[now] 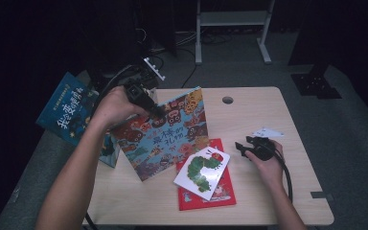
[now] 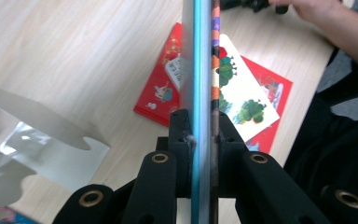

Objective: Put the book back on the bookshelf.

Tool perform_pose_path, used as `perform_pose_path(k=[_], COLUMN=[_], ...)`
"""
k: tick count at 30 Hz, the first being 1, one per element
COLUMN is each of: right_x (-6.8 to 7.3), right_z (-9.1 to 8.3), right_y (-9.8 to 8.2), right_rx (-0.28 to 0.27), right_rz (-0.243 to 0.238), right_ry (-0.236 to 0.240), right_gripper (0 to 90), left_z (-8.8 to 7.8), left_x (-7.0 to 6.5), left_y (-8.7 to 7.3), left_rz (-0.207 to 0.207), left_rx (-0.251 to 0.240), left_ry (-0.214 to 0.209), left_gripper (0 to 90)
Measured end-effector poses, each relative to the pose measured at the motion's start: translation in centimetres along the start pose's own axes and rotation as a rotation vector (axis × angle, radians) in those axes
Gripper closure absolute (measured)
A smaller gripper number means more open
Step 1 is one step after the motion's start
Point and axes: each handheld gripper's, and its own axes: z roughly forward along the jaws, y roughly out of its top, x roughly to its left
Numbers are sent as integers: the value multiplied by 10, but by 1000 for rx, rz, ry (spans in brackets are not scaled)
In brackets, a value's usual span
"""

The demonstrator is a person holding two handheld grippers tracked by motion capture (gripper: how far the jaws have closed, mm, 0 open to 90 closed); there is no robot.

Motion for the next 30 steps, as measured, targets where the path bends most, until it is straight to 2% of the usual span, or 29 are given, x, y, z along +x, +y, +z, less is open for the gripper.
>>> perform_pose_path(k=[1,2,4,6,8,9,10,11,12,14,16,20,24,30], right_x=[0,-6,-21,-25,-31,-33,-35,-35,-36,-36,-35,-36,-37,-38], right_z=[0,0,4,5,6,8,11,11,11,12,14,16,17,17], right_y=[0,-1,0,1,0,-2,-3,-3,-3,-2,-3,-2,-2,-1], right_rx=[0,0,38,44,30,31,65,65,59,84,128,136,137,140], right_rz=[0,6,27,38,50,55,69,69,58,61,57,66,64,57], right_ry=[0,-20,-63,-69,-112,-120,-133,-133,-154,-166,-165,-165,-166,-160], right_gripper=[411,396,342,328,323,309,294,294,288,281,264,213,199,189], left_z=[0,-1,-6,-8,-13,-16,-21,-21,-26,-30,-34,-39,-45,-54], left_x=[0,0,-2,-2,-3,-3,-2,-2,-2,-1,-2,0,3,6], left_y=[0,0,1,1,-1,-2,-6,-6,-10,-14,-18,-25,-41,-59], left_rz=[0,-5,-16,-17,-21,-24,-33,-33,-45,-56,-73,-99,-147,-186], left_rx=[0,8,21,20,20,17,7,7,-1,-12,-20,-23,-40,-55], left_ry=[0,10,24,27,31,31,30,30,33,40,47,54,59,64], left_gripper=[805,805,805,805,805,805,805,805,805,806,805,806,805,805])
